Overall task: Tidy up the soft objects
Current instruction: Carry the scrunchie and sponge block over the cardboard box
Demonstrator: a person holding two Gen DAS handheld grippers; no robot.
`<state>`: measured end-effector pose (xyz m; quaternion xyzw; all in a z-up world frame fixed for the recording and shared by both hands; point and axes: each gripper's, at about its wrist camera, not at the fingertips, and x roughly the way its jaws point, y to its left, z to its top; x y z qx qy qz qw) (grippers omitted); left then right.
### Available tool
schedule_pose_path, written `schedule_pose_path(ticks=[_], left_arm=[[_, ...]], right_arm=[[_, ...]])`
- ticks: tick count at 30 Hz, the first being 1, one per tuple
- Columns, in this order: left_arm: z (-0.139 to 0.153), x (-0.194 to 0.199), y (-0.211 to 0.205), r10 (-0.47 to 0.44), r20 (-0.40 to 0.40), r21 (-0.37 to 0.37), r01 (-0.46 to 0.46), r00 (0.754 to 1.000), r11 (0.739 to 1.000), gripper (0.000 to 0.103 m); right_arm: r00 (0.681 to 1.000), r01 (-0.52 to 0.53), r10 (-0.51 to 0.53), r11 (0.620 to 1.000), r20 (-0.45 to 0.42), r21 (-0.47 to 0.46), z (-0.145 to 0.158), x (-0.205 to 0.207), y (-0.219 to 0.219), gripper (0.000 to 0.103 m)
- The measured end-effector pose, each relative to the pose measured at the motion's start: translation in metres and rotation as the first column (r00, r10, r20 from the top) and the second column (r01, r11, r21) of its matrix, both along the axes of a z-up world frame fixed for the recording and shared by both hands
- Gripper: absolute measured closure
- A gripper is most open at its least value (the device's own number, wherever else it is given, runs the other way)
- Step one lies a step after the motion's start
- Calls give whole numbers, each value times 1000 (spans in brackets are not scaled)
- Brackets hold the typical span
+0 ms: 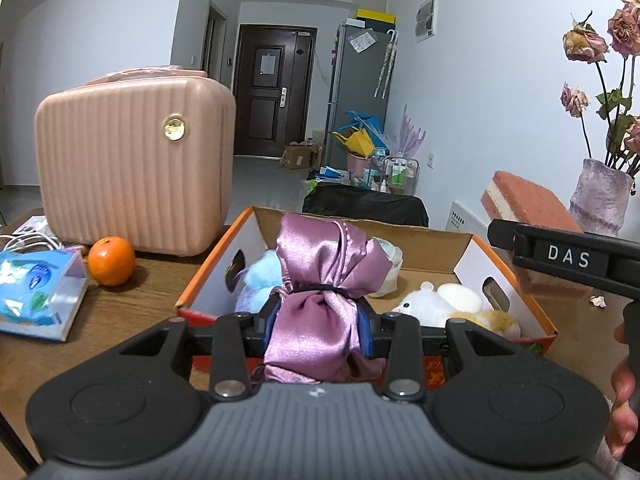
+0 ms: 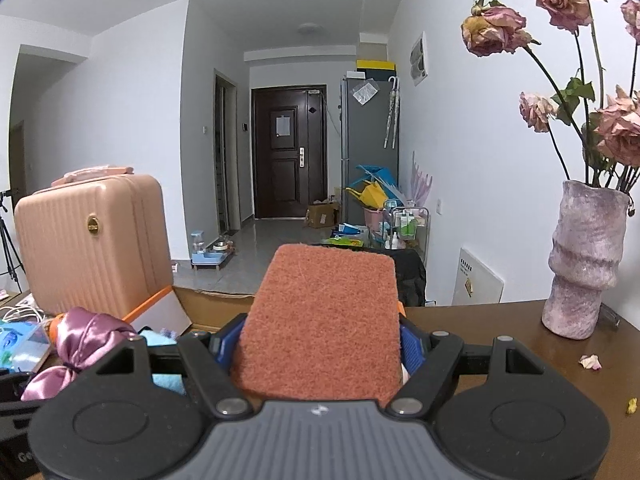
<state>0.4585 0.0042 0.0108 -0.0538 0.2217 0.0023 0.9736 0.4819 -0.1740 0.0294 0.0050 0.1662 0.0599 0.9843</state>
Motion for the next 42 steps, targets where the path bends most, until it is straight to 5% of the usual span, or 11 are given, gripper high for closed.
schedule_pose_path(ticks=[23, 42], left_arm=[[-5, 73, -30, -31, -9, 7, 31, 999, 1000, 65], [-18, 110, -22, -4, -26, 1, 4, 1000, 1000, 65]], right_arm=[[997, -3, 0, 999, -80, -32, -12, 66, 2, 29], [995, -24, 31, 997, -92, 68, -38, 86, -13, 28]])
